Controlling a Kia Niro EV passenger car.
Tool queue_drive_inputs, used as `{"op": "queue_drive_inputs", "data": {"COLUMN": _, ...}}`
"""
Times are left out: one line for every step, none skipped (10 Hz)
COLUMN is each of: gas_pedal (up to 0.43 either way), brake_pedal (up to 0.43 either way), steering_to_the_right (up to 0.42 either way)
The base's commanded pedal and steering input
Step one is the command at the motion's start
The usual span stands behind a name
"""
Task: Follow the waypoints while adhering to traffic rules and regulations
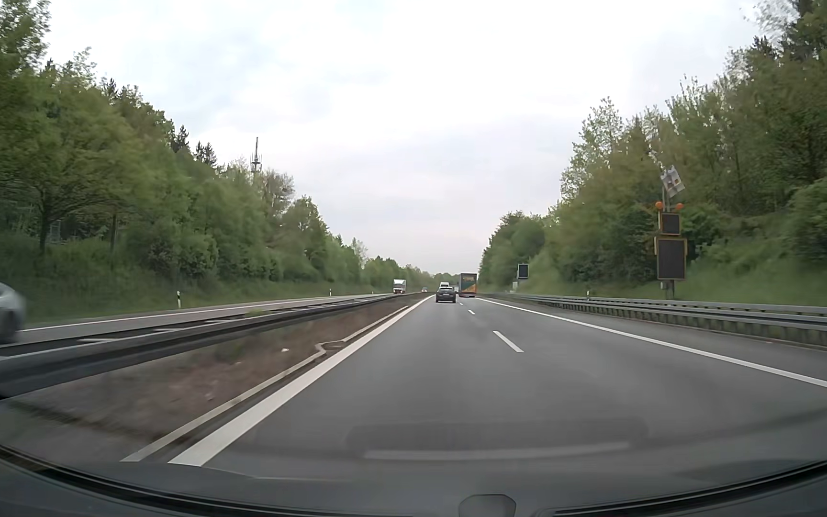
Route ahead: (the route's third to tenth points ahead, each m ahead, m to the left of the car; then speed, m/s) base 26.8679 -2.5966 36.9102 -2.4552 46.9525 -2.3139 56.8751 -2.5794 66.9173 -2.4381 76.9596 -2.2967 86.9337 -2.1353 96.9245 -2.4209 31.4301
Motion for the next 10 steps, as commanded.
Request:
{"op": "queue_drive_inputs", "data": {"gas_pedal": 0.197, "brake_pedal": 0.0, "steering_to_the_right": 0.0}}
{"op": "queue_drive_inputs", "data": {"gas_pedal": 0.197, "brake_pedal": 0.0, "steering_to_the_right": 0.0}}
{"op": "queue_drive_inputs", "data": {"gas_pedal": 0.197, "brake_pedal": 0.0, "steering_to_the_right": 0.0}}
{"op": "queue_drive_inputs", "data": {"gas_pedal": 0.197, "brake_pedal": 0.0, "steering_to_the_right": 0.0}}
{"op": "queue_drive_inputs", "data": {"gas_pedal": 0.197, "brake_pedal": 0.0, "steering_to_the_right": 0.0}}
{"op": "queue_drive_inputs", "data": {"gas_pedal": 0.189, "brake_pedal": 0.0, "steering_to_the_right": -0.001}}
{"op": "queue_drive_inputs", "data": {"gas_pedal": 0.189, "brake_pedal": 0.0, "steering_to_the_right": -0.001}}
{"op": "queue_drive_inputs", "data": {"gas_pedal": 0.177, "brake_pedal": 0.0, "steering_to_the_right": -0.001}}
{"op": "queue_drive_inputs", "data": {"gas_pedal": 0.169, "brake_pedal": 0.0, "steering_to_the_right": -0.001}}
{"op": "queue_drive_inputs", "data": {"gas_pedal": 0.157, "brake_pedal": 0.0, "steering_to_the_right": -0.001}}
